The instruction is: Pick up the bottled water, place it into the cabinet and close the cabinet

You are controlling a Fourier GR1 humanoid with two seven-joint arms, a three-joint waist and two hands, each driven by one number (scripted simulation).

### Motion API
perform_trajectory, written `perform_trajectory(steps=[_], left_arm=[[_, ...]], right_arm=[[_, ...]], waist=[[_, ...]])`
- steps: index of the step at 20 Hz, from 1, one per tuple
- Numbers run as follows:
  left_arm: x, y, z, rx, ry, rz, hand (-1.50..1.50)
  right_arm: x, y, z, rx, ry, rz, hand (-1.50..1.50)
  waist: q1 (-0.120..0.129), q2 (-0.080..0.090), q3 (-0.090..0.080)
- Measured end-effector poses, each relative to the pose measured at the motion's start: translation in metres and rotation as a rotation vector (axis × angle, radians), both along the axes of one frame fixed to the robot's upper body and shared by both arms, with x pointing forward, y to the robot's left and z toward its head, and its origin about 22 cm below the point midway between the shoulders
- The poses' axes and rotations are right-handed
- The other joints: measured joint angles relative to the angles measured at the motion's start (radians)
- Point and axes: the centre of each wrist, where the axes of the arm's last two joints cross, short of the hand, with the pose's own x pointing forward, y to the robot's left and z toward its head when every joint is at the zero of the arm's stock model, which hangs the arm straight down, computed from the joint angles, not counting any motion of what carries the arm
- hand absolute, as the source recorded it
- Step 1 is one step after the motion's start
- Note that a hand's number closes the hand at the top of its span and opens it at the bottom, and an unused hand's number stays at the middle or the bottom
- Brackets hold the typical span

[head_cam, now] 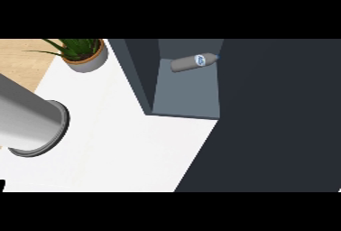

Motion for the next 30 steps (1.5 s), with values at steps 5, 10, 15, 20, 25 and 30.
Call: perform_trajectory(steps=[5, 10, 15, 20, 25, 30], left_arm=[[-0.015, 0.021, 0.001, -0.004, 0.005, 0.005, -1.50], [-0.026, 0.034, 0.008, -0.016, -0.005, 0.014, -1.50], [-0.032, 0.051, 0.009, -0.032, -0.015, 0.024, -1.50], [-0.045, 0.062, 0.011, -0.042, -0.019, 0.030, -1.50], [-0.053, 0.070, 0.015, -0.045, -0.029, 0.039, -1.50], [-0.061, 0.073, 0.020, -0.045, -0.026, 0.040, -1.50]], right_arm=[[0.022, 0.036, 0.015, 0.085, 0.018, 0.058, 1.50], [0.061, 0.058, 0.022, 0.116, 0.076, 0.090, 1.50], [0.106, 0.063, 0.035, 0.175, 0.112, 0.105, 1.50], [0.153, 0.052, 0.048, 0.218, 0.122, 0.082, 1.50], [0.192, 0.048, 0.052, 0.218, 0.129, 0.082, 1.50], [0.209, 0.048, 0.050, 0.180, 0.135, 0.154, 1.50]], waist=[[-0.005, -0.005, -0.001], [-0.016, -0.005, -0.002], [-0.023, -0.005, -0.003], [-0.030, -0.008, -0.002], [-0.037, -0.008, -0.002], [-0.047, -0.021, 0.005]])
